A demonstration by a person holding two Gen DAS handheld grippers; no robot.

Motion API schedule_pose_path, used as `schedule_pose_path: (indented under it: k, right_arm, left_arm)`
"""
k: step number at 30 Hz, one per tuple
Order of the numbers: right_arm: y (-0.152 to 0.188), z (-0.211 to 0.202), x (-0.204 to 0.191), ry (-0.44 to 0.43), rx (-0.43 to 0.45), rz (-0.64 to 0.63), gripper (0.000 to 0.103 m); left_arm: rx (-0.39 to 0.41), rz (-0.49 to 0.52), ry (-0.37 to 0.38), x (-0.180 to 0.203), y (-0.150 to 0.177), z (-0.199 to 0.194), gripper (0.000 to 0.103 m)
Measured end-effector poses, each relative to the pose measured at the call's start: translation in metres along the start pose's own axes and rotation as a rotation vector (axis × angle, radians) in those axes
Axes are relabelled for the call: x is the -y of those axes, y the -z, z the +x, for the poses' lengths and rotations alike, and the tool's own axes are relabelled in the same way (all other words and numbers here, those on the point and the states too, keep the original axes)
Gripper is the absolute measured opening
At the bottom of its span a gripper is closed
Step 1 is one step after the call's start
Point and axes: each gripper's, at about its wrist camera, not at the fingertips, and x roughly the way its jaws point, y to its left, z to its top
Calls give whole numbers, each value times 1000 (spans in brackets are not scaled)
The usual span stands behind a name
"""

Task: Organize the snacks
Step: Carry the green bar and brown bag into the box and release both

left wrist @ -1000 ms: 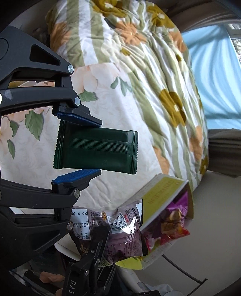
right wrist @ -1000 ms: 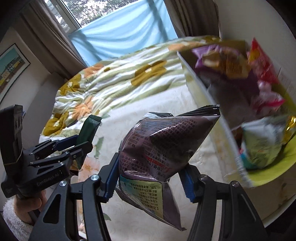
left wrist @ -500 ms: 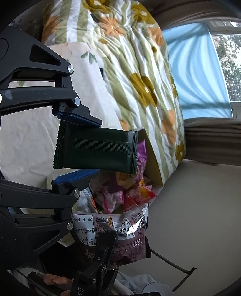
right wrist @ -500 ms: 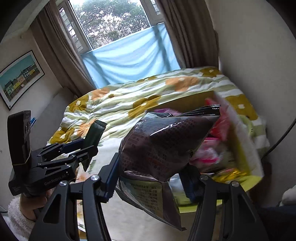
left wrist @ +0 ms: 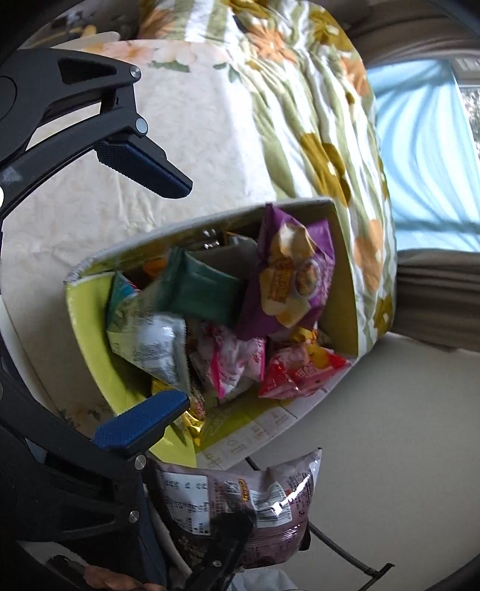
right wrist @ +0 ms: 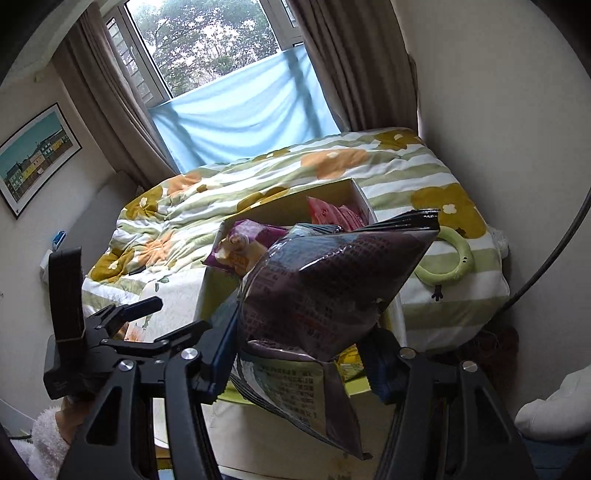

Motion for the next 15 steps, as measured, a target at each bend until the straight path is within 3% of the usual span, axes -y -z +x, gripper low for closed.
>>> schedule_pose_path:
  k: [5,15]
  right_arm:
    - [1,1,9,-26,-6,-14,55]
    - [-23,26,-12,-130,-41,-99,57]
  left_arm:
    - [17,11,-88,-5,14,-21,103]
    - [42,-44,-137,-21,10,-43,103]
